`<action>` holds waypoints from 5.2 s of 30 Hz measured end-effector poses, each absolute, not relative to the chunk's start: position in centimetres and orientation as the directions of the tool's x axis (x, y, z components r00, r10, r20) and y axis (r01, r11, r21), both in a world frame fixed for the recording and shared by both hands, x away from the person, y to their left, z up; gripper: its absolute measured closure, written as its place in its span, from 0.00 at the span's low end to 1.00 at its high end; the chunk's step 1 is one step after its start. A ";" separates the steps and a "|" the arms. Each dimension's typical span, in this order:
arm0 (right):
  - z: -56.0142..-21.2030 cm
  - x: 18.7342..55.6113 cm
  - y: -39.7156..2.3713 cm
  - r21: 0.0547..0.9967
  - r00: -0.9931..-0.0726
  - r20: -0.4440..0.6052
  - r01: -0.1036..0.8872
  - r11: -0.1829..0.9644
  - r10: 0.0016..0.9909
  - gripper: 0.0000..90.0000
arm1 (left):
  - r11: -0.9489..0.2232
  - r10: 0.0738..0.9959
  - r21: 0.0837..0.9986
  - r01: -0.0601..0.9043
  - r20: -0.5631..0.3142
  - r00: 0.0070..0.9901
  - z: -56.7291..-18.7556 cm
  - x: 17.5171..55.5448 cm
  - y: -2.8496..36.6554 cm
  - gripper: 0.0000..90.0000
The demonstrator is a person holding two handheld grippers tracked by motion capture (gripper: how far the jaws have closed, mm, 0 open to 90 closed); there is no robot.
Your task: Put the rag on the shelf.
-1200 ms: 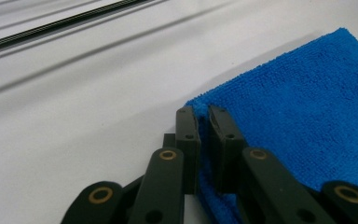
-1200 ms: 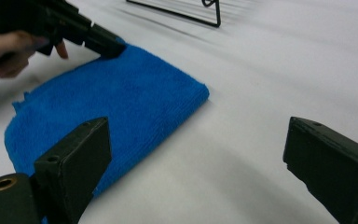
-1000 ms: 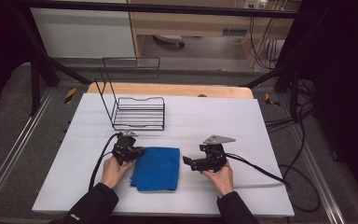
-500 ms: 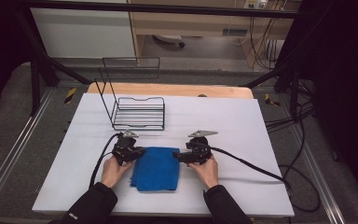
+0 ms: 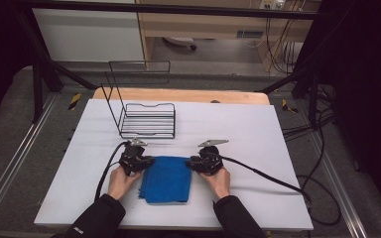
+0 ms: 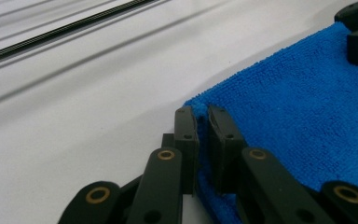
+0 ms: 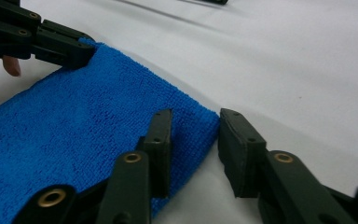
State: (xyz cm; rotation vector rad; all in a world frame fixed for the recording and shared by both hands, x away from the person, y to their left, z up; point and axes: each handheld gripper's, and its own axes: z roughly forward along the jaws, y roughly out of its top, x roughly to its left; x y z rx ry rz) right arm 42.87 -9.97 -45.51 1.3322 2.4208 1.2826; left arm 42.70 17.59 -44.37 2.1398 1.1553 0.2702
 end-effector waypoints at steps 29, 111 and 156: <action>-44.9 42.8 -9.7 0.688 -0.604 0.321 0.678 0.259 0.729 0.94 | -0.291 0.793 0.667 0.685 -0.232 0.563 -44.3 42.8 18.7 0.94; -34.1 38.2 -10.1 0.944 -0.724 0.155 0.309 0.116 0.672 0.95 | -0.076 0.757 0.928 0.365 -0.184 0.627 -34.6 36.5 21.5 0.93; -26.2 38.6 -7.3 0.995 -0.748 0.035 0.087 0.046 0.662 0.97 | 0.064 0.767 0.982 0.180 -0.163 0.620 -27.5 37.0 24.4 0.93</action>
